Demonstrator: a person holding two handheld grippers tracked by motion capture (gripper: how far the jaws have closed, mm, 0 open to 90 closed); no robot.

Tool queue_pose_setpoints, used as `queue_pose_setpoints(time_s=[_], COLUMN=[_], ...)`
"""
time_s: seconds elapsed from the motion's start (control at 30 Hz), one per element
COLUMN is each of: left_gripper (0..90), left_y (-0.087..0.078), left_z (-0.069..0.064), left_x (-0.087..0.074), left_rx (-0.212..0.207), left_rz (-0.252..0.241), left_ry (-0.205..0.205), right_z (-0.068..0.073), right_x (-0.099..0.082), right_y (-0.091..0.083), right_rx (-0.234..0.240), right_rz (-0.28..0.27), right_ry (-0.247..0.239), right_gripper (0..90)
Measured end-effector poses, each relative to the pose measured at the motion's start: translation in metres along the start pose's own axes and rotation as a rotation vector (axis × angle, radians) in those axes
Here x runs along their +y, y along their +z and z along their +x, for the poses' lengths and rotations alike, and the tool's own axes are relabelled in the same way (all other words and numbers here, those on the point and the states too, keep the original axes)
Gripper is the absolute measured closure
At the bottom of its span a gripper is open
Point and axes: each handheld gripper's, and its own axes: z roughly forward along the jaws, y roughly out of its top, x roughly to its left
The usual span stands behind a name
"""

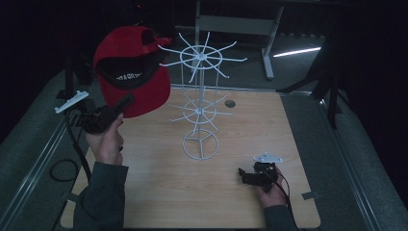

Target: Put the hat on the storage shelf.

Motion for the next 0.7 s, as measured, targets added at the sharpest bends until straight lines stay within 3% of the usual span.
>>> queue_pose_setpoints(time_s=[0.37, 0.7], left_gripper=[84.7, 84.6], left_y=[-0.0002, -0.002], left_z=[0.0007, -0.0036], left_x=[0.0024, 0.0076], left_rx=[-0.007, -0.014], left_rz=[-0.006, -0.02], left_ry=[-0.011, 0.002], right_z=[0.0, 0.0], right_x=[0.0, 0.0], right_y=[0.0, 0.0], right_rx=[0.0, 0.0], right_rz=[0.0, 0.0], right_ry=[0.0, 0.0], right_gripper=[13.4, 13.4])
